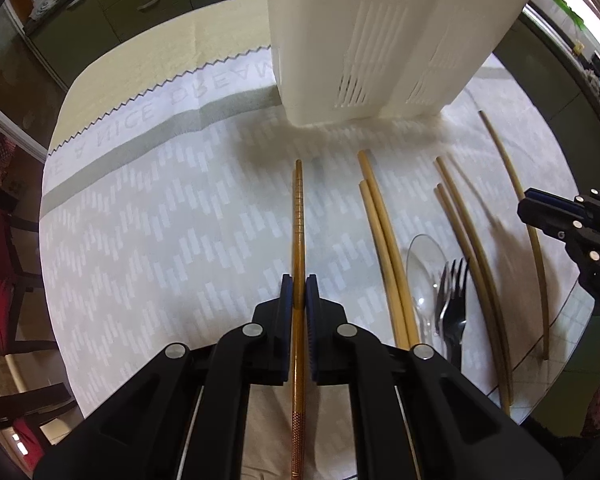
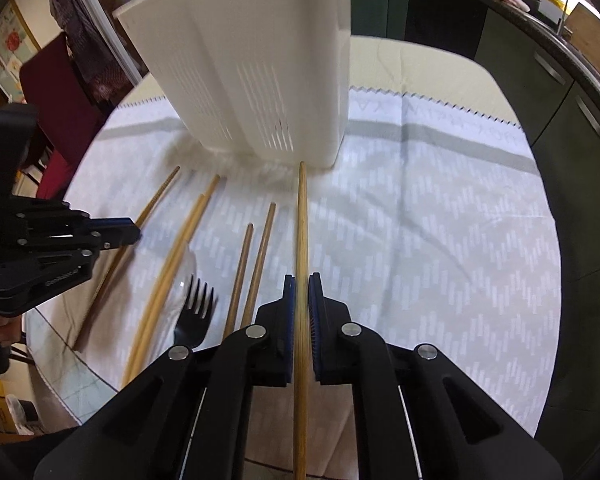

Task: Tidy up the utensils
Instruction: 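Close the left gripper on a chopstick while the right gripper grasps another, then raise both held chopsticks upright and carry them over the white holder, then open both grippers to drop the chopsticks into the white holder, then lower both grippers toward the chopsticks left beside the fork, then close the left gripper on a chopstick while the right gripper grasps another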

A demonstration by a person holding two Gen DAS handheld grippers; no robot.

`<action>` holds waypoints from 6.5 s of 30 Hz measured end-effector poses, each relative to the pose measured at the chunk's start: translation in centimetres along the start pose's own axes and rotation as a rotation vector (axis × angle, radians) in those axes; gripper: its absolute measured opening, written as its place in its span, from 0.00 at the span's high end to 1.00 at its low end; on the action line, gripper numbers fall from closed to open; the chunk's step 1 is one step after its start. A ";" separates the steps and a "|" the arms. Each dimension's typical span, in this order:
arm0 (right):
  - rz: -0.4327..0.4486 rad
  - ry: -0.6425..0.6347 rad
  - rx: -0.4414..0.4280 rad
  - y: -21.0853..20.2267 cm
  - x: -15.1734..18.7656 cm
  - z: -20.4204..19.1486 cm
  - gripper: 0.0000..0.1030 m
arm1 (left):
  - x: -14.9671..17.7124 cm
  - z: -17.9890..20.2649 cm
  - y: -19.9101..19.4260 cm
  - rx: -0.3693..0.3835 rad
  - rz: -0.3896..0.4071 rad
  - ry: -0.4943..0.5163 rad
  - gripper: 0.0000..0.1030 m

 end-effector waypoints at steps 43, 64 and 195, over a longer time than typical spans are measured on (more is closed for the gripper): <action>0.284 0.020 -0.178 -12.8 4.6 1.3 0.93 | 5.2 1.4 -14.8 -0.038 0.334 0.040 0.94; 0.416 -0.054 -0.223 -20.3 -0.1 -0.9 0.93 | 1.4 2.1 -21.3 -0.057 0.481 0.080 0.94; -0.004 -0.116 0.045 4.3 2.2 -4.3 0.86 | 2.2 0.0 1.0 -0.006 -0.050 -0.023 0.84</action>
Point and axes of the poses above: each gripper's, at about its wrist camera, not at the fingertips, and y roughly the way its jaws point, z to its right, x to its underside, the point moved 1 cm from there along y, roughly the way its jaws point, and after that the axes turned 13 degrees about y, right-handed, at the moved point
